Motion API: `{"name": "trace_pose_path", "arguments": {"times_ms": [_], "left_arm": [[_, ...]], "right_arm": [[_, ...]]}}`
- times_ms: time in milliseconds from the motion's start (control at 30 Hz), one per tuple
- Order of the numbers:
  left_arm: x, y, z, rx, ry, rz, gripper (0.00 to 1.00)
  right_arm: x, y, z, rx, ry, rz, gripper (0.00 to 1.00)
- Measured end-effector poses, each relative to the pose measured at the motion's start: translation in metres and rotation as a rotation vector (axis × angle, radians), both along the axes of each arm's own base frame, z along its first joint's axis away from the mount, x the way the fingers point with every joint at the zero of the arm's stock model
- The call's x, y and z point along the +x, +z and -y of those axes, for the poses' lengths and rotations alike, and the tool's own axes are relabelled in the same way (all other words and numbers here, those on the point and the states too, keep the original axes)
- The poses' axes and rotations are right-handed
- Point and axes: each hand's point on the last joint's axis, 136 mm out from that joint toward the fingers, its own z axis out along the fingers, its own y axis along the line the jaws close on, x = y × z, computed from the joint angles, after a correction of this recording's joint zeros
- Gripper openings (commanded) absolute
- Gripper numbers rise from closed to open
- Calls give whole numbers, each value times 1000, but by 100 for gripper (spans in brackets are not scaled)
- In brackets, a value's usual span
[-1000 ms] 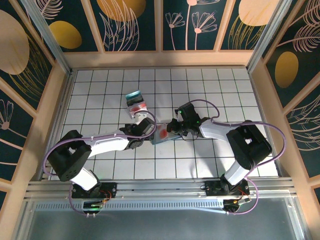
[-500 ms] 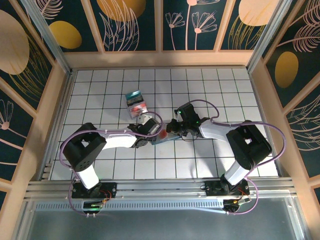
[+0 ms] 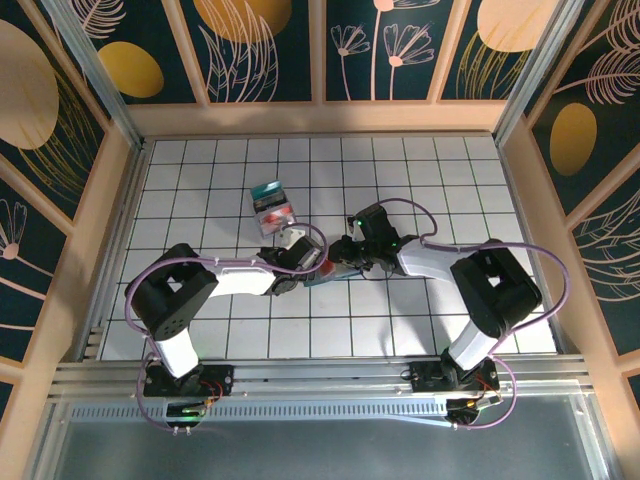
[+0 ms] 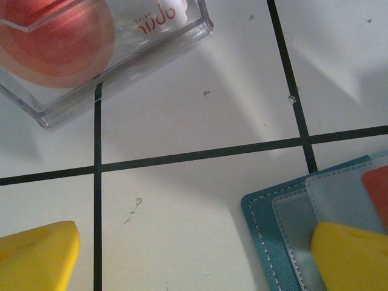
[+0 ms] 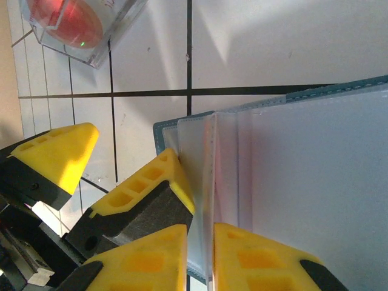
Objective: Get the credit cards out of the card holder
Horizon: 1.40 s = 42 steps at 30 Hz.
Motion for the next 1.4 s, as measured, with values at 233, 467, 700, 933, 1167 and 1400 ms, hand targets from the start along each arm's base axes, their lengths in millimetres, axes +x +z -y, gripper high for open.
{"name": "trace_pose_path", "arguments": {"times_ms": [233,467,700,933,1167,1400], "left_arm": [[0,0,0,0,0,0,99],[0,-1,-1,-6,7,2,99],[0,-1,-3,-11,21,12,99],[0,0,-4,-2,24,22,99],[0,1,-4,0,25,25,99],[1,2,-4,12,20,24,99]], "right_arm": [[0,-10,-3,-1,10,-20,15],[2,-11,-1,-18,-1,-17,4],[3,-14,5,-64,-22,-9,3],[5,-12,12,-108,-33,11,2],[6,-9,19,-145,-46,26,2],[6,-4,25,-171,-53,48,1]]}}
